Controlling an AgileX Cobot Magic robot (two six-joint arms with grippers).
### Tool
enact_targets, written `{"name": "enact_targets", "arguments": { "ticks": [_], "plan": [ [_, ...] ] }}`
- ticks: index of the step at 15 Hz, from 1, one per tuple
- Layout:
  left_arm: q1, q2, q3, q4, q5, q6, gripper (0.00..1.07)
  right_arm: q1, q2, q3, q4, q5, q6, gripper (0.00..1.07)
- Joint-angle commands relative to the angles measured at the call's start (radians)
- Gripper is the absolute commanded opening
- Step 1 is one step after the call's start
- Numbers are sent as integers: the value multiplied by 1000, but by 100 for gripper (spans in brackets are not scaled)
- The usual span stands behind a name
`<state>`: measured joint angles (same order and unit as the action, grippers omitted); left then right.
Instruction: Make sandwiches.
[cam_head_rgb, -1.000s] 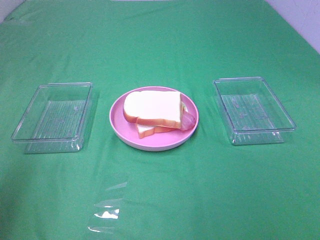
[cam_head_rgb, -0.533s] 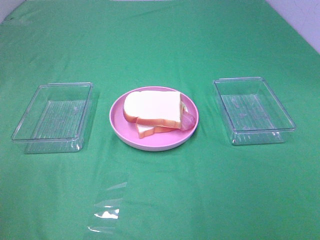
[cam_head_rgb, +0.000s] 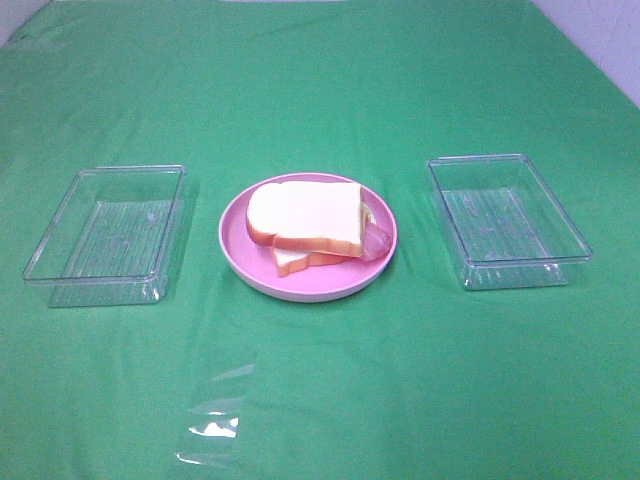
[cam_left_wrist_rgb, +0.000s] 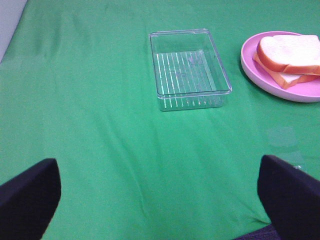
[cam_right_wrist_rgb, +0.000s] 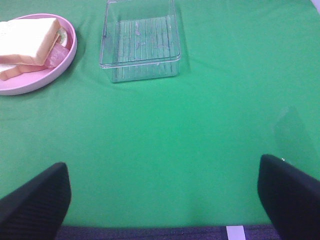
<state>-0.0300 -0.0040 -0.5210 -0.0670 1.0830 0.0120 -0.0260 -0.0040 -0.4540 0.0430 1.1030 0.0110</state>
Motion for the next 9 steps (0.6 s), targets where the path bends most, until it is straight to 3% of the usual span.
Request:
{"name": "enact_targets", "arguments": {
  "ticks": [1,9],
  "plan": [
    [2,-21,4,-21,-4,10,102,-1,-21,2,3,-3,-1,98],
    [2,-21,4,-25,-4,4,102,-1,-20,2,3,-3,-1,98]
  ]
}}
